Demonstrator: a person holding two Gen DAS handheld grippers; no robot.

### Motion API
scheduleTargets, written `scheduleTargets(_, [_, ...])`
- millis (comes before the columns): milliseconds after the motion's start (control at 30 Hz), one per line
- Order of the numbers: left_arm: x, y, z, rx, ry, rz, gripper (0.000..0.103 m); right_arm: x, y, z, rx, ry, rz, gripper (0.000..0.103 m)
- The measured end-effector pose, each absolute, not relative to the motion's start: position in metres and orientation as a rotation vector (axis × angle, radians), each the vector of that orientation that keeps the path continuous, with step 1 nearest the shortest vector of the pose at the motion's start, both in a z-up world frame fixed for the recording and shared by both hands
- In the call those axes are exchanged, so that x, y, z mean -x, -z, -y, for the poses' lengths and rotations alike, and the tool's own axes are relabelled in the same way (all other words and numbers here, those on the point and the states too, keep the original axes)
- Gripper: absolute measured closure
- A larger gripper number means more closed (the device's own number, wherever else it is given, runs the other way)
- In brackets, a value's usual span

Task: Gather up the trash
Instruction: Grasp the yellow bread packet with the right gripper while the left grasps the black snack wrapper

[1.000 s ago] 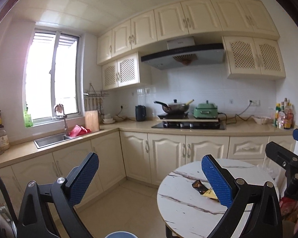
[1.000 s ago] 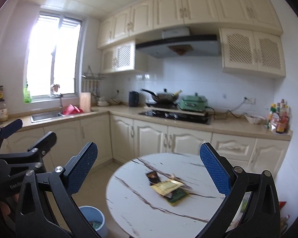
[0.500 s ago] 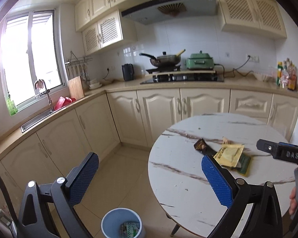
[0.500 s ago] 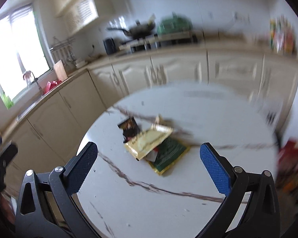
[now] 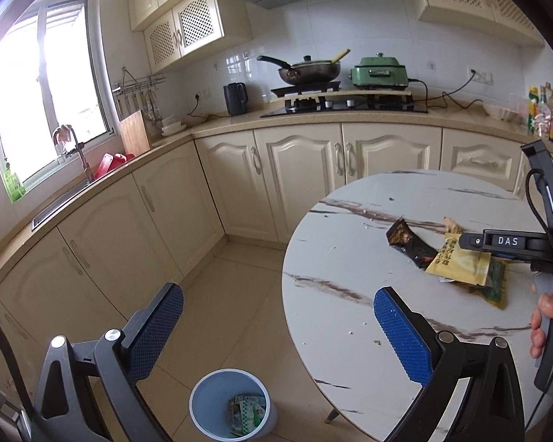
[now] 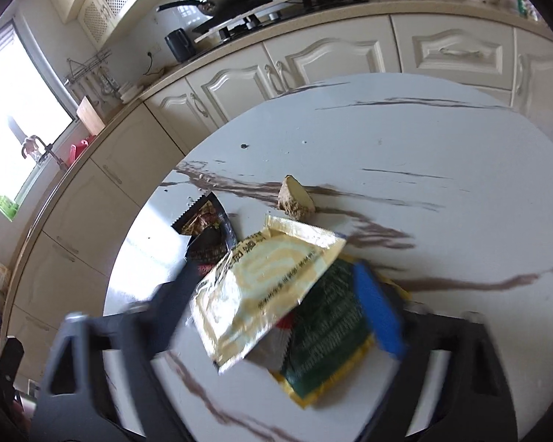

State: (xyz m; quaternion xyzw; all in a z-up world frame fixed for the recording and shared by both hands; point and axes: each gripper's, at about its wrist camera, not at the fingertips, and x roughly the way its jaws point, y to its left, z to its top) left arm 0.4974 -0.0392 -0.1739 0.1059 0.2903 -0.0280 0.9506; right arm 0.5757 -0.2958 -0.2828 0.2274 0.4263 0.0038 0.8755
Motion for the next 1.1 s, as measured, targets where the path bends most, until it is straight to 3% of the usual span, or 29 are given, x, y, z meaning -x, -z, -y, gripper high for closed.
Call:
scheduleTargets(67, [-0.509, 0.175, 0.042, -0.214, 0.061, -0.603, 0.001, -0.583, 0.287, 0.294, -0.465, -0.013, -0.906, 0.062])
scheduleTargets(100, [-0.513, 0.178, 0.042, -0.214, 0.065, -0.607, 0.001, -0.584, 0.288, 0.293, -0.46, -0.016, -0.907, 0.065])
scheduleTargets(167, [-0.522, 0.18, 0.045, -0.211, 0.075, -0.617, 0.001, -0.584, 0.286, 0.294, -0.465, -0.041, -0.876, 0.081])
scheduleTargets(267, [-0.536, 0.183, 0.052, -0.198, 0.094, -0.639, 0.001, -0.578, 0.277, 0.294, -0.461, -0.08, -0.817, 0.089])
scheduleTargets(433, [-0.557, 0.188, 0.07, -0.171, 0.14, -0.68, 0.001, -0.568, 0.253, 0.296, -0.443, -0.139, -0.72, 0.095])
scheduleTargets(800, [-0.667, 0.212, 0.149, -0.063, 0.299, -0.889, 0.001, -0.559, 0.209, 0.325, -0.333, -0.107, -0.633, 0.096])
scheduleTargets(900, [-0.699, 0.219, 0.162, -0.063, 0.277, -0.92, 0.007, -0.563, 0.211, 0.333, -0.314, -0.11, -0.651, 0.096])
scheduleTargets(1000, [-0.728, 0.23, 0.174, -0.058, 0.28, -0.991, 0.027, -0.566, 0.215, 0.341, -0.316, -0.114, -0.664, 0.096])
scheduleTargets(1100, [-0.746, 0.236, 0.185, -0.042, 0.291, -1.017, 0.027, -0.567, 0.219, 0.347, -0.312, -0.122, -0.672, 0.096])
